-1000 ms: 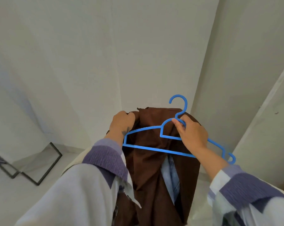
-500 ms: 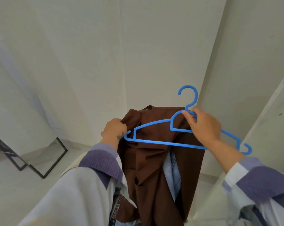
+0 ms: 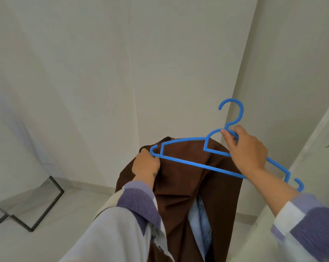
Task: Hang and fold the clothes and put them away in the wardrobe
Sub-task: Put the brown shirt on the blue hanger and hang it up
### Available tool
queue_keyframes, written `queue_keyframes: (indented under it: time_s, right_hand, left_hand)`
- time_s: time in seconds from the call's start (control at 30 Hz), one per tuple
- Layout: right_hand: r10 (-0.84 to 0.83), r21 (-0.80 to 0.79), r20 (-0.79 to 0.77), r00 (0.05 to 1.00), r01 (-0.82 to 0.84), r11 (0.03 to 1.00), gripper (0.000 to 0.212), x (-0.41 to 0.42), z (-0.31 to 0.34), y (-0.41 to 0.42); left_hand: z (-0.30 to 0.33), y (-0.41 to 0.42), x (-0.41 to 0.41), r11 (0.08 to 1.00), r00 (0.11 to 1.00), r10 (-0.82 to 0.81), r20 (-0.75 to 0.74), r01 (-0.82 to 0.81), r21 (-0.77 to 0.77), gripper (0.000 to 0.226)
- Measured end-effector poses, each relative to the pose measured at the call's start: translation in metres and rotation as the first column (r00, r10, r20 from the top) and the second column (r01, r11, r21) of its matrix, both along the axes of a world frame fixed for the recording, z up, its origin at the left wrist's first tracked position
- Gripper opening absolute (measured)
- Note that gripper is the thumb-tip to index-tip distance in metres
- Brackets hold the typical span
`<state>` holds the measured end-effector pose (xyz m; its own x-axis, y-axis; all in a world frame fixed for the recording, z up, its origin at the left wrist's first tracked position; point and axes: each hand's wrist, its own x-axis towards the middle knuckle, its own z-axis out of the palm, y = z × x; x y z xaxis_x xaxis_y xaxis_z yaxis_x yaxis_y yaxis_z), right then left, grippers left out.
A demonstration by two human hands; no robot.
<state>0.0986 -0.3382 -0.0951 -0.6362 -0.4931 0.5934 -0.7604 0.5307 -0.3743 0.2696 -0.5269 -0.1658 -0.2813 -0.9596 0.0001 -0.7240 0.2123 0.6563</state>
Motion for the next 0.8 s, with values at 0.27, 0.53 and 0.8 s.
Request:
queue_keyframes:
  time_s: [0.27,0.53,0.8]
  right_hand:
    - [-0.034,-0.018,0.042,0.999,0.035,0.999,0.036,-0.004,-0.008,-0.002]
    - [-0.037,-0.035,0.045,0.998,0.039,0.999,0.037,-0.006,-0.008,0.003]
    - [0.005,-0.042,0.014,1.0,-0.004,0.999,0.038,0.011,0.015,0.0]
  left_hand:
    - [-0.007,-0.002,-0.024,0.969,0.998,0.049,-0.041,-0.037,0.245,0.051]
    - [0.005,-0.002,-0.005,0.83,0.859,0.332,-0.389,-0.07,0.553,0.029]
    - [0.04,0.007,0.028,0.857,0.716,0.331,-0.615,0.044,0.513,0.02]
